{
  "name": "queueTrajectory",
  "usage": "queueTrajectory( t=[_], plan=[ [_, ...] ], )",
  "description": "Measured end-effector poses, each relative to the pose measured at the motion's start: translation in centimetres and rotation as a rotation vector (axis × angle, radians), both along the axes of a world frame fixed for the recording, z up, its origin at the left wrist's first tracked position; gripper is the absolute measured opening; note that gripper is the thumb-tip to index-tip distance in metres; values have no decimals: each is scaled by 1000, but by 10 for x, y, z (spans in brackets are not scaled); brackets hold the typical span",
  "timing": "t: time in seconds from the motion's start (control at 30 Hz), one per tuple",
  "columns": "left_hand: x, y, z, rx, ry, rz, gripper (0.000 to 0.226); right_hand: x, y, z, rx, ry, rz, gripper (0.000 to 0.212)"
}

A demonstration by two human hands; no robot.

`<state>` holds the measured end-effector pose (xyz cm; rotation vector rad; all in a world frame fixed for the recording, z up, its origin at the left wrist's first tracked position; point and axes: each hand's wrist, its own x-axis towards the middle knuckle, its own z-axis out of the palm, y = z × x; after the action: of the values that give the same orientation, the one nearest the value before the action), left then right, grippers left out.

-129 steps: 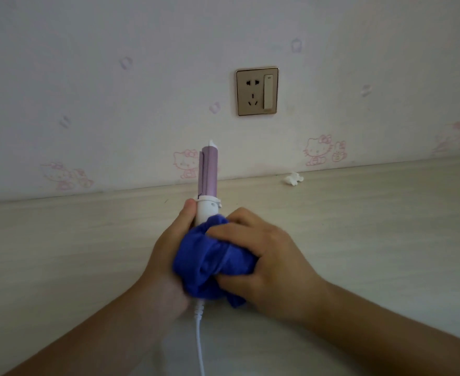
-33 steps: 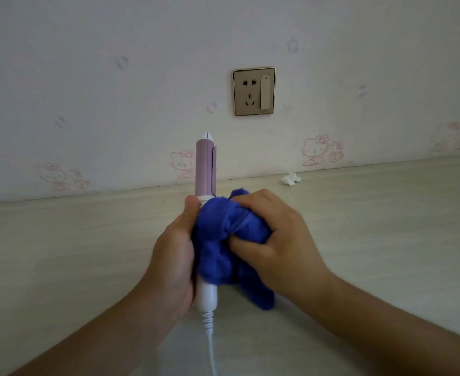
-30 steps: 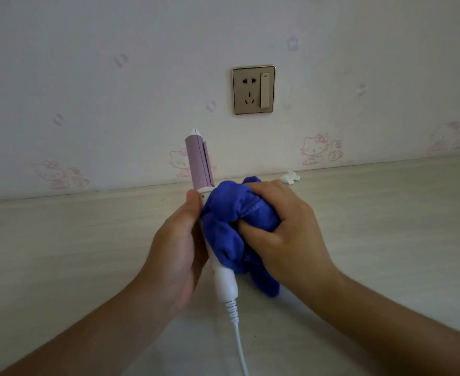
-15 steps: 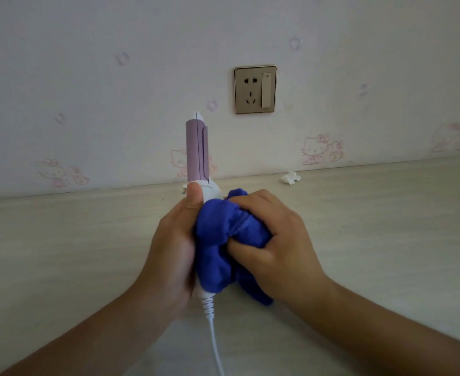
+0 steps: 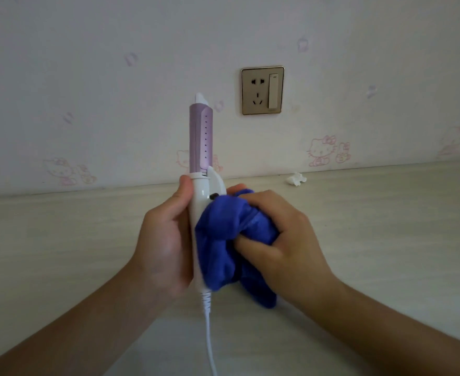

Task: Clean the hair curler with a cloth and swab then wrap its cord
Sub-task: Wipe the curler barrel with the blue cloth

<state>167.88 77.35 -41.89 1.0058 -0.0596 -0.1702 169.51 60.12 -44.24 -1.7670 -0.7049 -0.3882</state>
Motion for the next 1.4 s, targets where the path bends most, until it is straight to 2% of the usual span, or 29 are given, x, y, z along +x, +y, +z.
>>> queueTrajectory(
  t=[0.13, 0.23, 0.37, 0.43, 0.53, 0.63, 0.8, 0.97, 1.07, 1.17, 1.27, 1.4],
  plan=[
    [0, -8, 0, -42, -17, -7, 64, 1, -2, 3, 77, -1, -73, 38],
    [-2, -5, -4, -46, 32, -18, 70, -2, -3, 2, -77, -23, 21, 37],
    [1, 4, -7, -65, 63, 171, 69, -5, 1, -3, -228, -83, 184, 41],
    [-1, 1, -7, -84, 49, 187, 71, -5, 6, -3, -171, -62, 130, 40],
    [-4, -13, -10, -95, 63, 125, 66, 1, 1, -2, 39, 23, -41, 37],
    [-5, -19, -11, -91, 55, 82, 66, 1, -3, -3, 87, 39, -80, 35],
    [-8, -12, -11, -72, 41, 112, 64, -8, 1, -5, -142, -37, 99, 37],
    [-8, -8, -6, -53, 102, 217, 59, -11, 7, -2, -192, -64, 140, 41],
    [-7, -5, -6, 0, 82, 213, 78, -6, 5, 0, -132, -65, 79, 39],
    [-6, -6, -3, -33, 59, 126, 59, 1, 1, 3, 14, -26, -25, 31],
    [-6, -15, -8, 35, 59, 223, 50, 7, -8, 6, 173, 51, -80, 32],
    [-12, -29, -16, 191, 6, 198, 46, 8, -11, 6, 186, 81, -77, 32]
  ],
)
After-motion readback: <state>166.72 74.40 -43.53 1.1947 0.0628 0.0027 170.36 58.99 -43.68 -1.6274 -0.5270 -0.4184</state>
